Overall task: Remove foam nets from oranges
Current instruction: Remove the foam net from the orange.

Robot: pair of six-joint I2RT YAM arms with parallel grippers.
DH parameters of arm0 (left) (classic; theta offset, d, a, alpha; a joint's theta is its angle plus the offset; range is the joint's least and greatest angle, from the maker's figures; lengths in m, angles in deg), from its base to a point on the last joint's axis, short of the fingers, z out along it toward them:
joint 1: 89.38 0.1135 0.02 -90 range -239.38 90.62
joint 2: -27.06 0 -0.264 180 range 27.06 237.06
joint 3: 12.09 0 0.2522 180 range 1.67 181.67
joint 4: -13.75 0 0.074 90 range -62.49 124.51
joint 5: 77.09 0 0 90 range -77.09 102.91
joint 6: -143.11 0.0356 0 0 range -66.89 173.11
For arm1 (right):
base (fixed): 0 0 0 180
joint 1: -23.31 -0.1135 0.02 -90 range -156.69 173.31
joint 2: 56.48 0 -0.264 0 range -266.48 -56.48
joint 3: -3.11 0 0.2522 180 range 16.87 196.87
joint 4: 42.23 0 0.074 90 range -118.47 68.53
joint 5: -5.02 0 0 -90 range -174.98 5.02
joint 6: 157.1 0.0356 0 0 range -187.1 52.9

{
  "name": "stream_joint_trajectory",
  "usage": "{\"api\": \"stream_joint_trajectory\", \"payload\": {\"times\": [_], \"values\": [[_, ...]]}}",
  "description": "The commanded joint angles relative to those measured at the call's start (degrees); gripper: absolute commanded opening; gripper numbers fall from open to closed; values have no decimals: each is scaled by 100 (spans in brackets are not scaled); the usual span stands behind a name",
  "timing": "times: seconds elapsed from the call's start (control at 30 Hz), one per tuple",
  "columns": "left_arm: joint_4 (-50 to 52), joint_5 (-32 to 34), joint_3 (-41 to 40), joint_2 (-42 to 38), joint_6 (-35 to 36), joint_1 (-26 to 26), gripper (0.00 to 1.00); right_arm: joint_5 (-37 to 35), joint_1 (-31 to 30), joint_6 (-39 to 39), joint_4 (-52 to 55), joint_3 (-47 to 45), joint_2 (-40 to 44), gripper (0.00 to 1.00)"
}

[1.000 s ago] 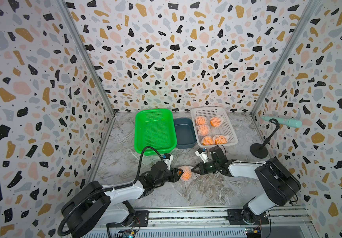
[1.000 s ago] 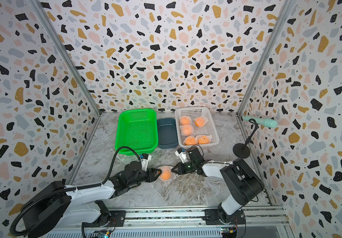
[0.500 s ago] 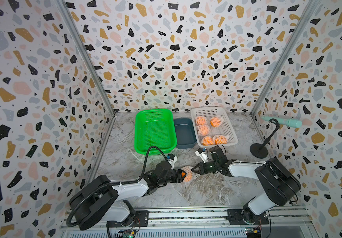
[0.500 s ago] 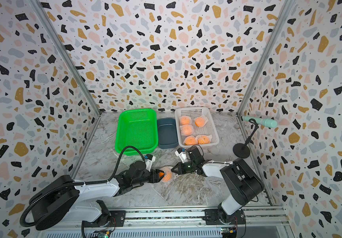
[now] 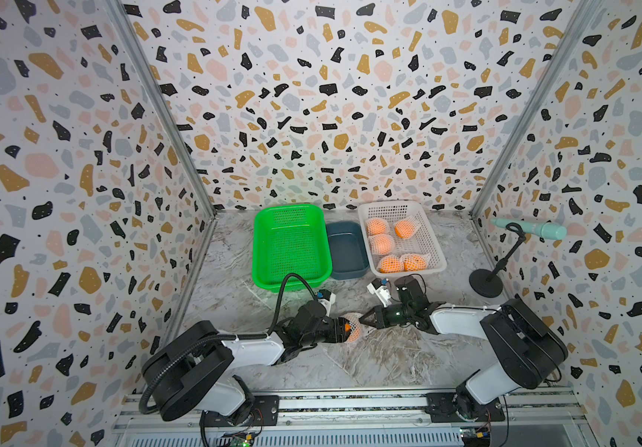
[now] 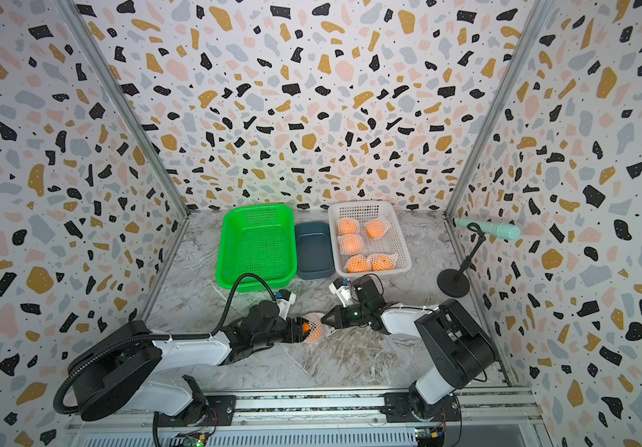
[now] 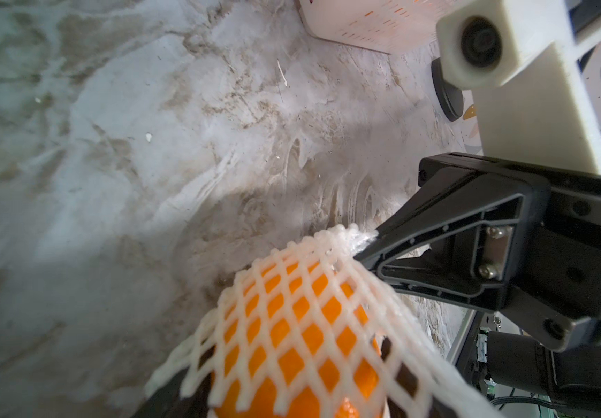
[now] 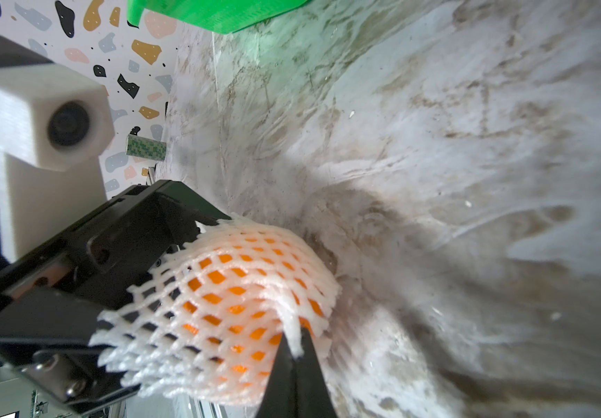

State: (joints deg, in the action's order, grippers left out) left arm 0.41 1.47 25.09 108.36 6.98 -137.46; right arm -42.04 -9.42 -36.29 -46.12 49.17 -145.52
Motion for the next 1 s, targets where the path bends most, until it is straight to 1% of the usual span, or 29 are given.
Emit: {"api": "stream_joint_trajectory", "payload": {"times": [0.0, 0.1, 0.4, 0.63, 0.97], "values": [[81, 125, 109, 91, 2, -25, 70, 105, 7, 31, -103, -39, 250, 0], [31, 102, 128, 135, -14, -30, 65, 99, 4, -4, -37, -13, 277, 0], [-43, -16, 184, 82, 16, -27, 57, 11, 4, -44, 63, -30, 309, 0], [17, -42, 215, -150, 44, -21, 57, -191, 141, -48, 193, -81, 352, 0], [395, 102, 295, -488, 204, -15, 58, -267, 241, -57, 244, -171, 430, 0]]}}
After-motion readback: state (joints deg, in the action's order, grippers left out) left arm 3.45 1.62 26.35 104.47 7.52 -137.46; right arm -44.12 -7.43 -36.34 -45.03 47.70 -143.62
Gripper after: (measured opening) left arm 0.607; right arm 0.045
